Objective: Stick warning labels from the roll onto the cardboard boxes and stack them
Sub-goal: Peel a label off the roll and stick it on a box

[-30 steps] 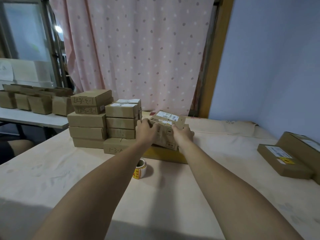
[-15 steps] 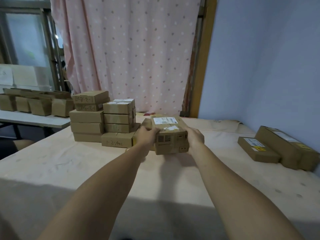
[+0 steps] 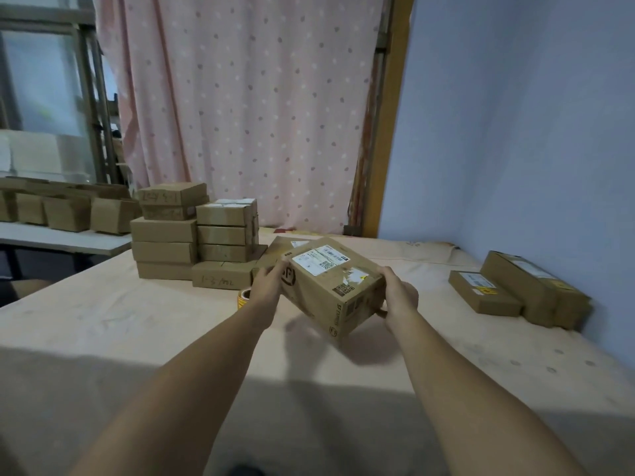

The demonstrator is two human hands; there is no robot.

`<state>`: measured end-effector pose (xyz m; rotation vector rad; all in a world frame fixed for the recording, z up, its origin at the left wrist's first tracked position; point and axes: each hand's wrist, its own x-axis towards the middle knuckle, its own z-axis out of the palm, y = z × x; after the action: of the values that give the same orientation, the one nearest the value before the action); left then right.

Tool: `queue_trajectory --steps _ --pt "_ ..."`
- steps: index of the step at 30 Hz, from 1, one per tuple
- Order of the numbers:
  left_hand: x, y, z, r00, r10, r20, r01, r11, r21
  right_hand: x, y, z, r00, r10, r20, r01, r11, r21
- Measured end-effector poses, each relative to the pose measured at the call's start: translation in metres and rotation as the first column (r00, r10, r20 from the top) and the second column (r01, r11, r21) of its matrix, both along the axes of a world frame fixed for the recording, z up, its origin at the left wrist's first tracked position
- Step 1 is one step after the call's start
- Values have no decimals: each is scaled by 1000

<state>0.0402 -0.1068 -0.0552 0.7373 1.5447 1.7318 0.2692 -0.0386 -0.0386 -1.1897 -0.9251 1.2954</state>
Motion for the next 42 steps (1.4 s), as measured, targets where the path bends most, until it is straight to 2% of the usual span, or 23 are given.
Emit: queue_trajectory --steps 5,8,11,14,16,23,26,30,33,35,42 --pt "-5 -2 -12 996 -17 -88 14 1000 -28 2 18 -20 997 10 79 -9 1000 -19" --pt "-8 -3 -14 989 -55 -136 40 993 -110 -2 7 -13 990 29 135 -19 997 -78" --pt "-6 -5 -15 958 -142 -249 91 974 -206 -8 1 -10 971 153 185 -136 986 -101" --pt "-4 -5 -18 924 -230 -306 136 944 -299 -14 13 -19 908 219 357 -211 976 -60" --pt "-8 -4 -20 925 -240 -294 146 940 -307 -18 14 -22 872 213 442 -212 976 -52" --pt "-15 3 -22 915 -243 -322 138 939 -316 -15 4 -23 837 172 520 -182 983 -32" --pt "-20 7 -23 898 -242 -366 123 940 -320 -14 9 -21 787 172 593 -193 981 -28" --pt "-37 5 -17 819 -191 -542 5 946 -325 -14 24 -18 683 111 722 -155 988 -6" --pt "-59 0 -16 686 -173 -706 -107 937 -334 -17 31 -12 626 35 779 -110 993 44" --pt "-72 -2 -18 617 -160 -771 -167 930 -326 -22 28 -3 622 -11 783 -109 989 100" --pt "-84 10 -26 513 -189 -837 -219 914 -340 -35 41 9 709 -27 705 -153 969 192"
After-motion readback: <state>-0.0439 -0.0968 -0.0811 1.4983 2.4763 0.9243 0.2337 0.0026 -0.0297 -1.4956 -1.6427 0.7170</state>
